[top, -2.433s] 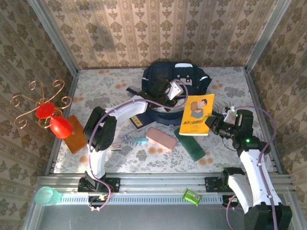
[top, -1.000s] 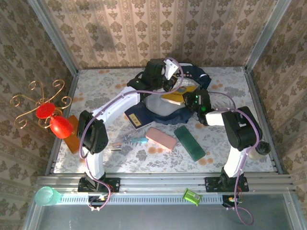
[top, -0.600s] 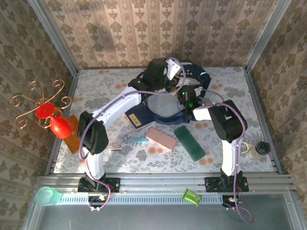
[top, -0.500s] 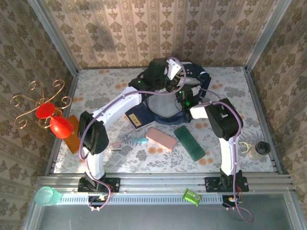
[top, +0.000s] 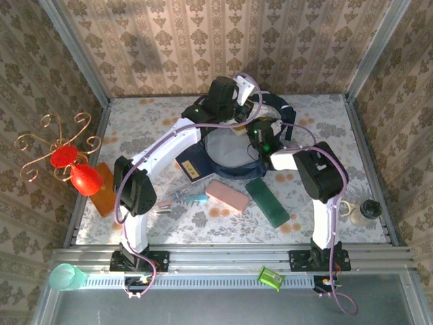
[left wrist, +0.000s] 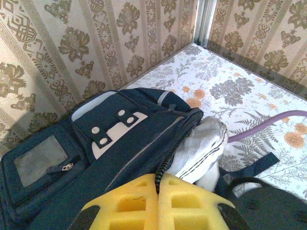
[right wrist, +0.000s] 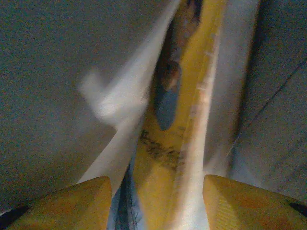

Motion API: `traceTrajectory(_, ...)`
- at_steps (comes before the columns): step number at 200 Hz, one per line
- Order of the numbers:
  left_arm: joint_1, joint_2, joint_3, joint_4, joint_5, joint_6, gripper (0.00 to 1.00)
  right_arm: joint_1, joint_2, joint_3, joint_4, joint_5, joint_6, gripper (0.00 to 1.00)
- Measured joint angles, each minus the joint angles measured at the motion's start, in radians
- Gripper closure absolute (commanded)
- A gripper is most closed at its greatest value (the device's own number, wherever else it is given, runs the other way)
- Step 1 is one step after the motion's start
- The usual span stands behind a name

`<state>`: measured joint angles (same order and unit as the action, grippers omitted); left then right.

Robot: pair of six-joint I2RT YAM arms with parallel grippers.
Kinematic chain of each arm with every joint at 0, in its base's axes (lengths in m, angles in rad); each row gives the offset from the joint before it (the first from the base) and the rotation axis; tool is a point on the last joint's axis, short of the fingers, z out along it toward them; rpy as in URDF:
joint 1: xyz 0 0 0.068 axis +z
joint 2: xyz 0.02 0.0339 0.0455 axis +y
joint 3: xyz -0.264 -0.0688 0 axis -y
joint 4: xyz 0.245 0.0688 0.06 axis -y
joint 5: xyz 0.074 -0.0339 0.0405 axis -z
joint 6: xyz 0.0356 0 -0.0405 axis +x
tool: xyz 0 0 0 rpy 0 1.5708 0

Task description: Pack books, pencil case, and school supplies into a backpack

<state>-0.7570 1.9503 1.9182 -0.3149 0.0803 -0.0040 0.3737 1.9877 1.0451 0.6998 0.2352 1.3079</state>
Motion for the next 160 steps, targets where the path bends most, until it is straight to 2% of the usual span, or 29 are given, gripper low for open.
traceTrajectory(43, 0.011, 0.035, 0.023, 0.003, 0.000, -0.027, 1.00, -0.023, -0.240, -0.159, -0.016, -0.088, -0.145, 0.46)
traceTrajectory(76, 0.013, 0.075, 0.037, 0.007, 0.010, -0.052, 1.00, -0.029, -0.472, -0.281, -0.110, -0.124, -0.293, 0.46)
traceTrajectory(92, 0.013, 0.087, 0.034, 0.007, 0.032, -0.057, 0.86, -0.029, -0.604, -0.322, -0.195, -0.119, -0.363, 0.46)
traceTrajectory(117, 0.018, 0.073, -0.023, 0.031, 0.069, -0.061, 0.52, -0.018, -0.787, -0.380, -0.288, -0.097, -0.464, 0.46)
traceTrajectory(138, 0.031, -0.011, -0.199, 0.052, 0.083, -0.078, 0.34, 0.018, -0.872, -0.402, -0.364, -0.073, -0.546, 0.46)
traceTrajectory(160, 0.058, -0.180, -0.464, 0.092, 0.080, -0.107, 0.23, 0.085, -0.908, -0.412, -0.420, -0.060, -0.631, 0.46)
